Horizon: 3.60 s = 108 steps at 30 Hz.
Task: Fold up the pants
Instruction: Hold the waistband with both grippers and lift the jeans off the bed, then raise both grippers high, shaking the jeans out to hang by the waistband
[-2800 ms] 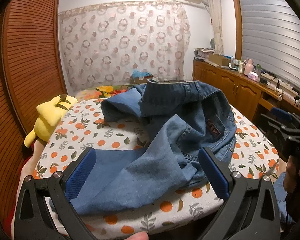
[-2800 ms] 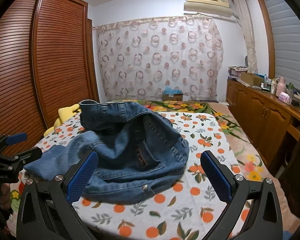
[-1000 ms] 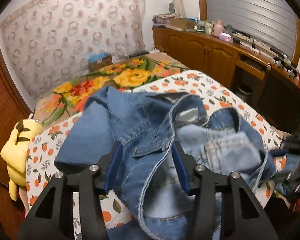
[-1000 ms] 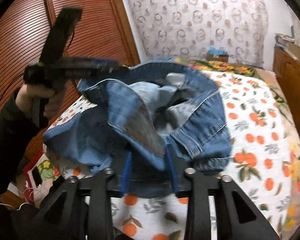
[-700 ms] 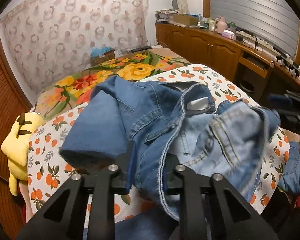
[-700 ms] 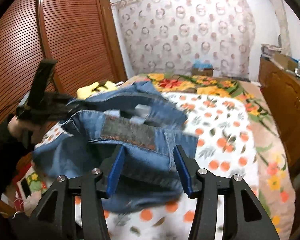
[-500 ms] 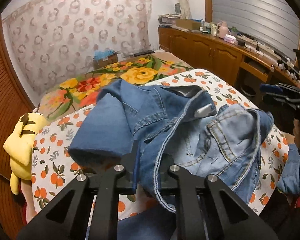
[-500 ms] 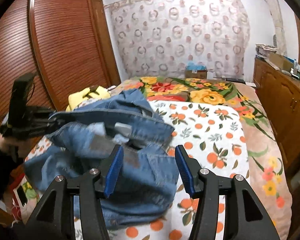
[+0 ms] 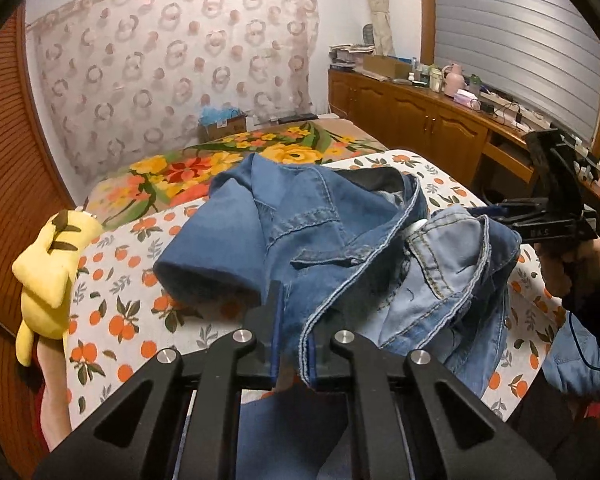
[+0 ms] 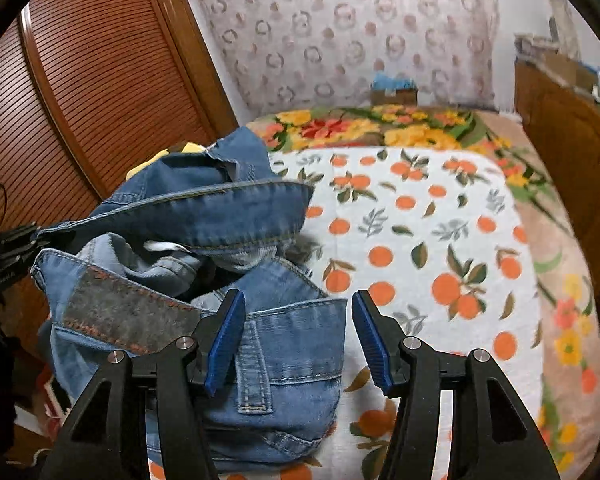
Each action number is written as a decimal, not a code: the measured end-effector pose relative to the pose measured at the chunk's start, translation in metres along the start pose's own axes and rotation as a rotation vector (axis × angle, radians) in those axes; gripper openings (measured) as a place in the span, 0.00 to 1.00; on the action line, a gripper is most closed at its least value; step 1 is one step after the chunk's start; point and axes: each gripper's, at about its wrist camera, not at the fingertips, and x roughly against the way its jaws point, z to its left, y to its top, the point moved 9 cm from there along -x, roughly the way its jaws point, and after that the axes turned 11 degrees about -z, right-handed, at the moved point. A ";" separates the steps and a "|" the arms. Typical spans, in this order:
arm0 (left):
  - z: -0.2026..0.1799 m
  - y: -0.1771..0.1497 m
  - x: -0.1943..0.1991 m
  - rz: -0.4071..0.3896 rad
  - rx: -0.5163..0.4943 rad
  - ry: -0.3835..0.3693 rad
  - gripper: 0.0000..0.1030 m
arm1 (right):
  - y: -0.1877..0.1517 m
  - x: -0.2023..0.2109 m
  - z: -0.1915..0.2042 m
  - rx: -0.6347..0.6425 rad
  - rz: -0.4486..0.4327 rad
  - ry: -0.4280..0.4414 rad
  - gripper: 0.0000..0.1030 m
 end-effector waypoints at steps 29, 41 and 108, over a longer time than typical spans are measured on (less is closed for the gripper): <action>0.018 -0.037 0.038 -0.037 0.079 0.010 0.07 | -0.022 0.059 0.046 0.013 0.014 0.076 0.53; 0.040 -0.024 0.045 -0.091 0.121 0.059 0.03 | 0.004 0.063 0.039 0.041 -0.029 0.067 0.50; -0.128 0.445 0.038 -0.489 -0.164 0.019 0.02 | 0.291 0.410 -0.057 0.190 -0.652 -0.433 0.10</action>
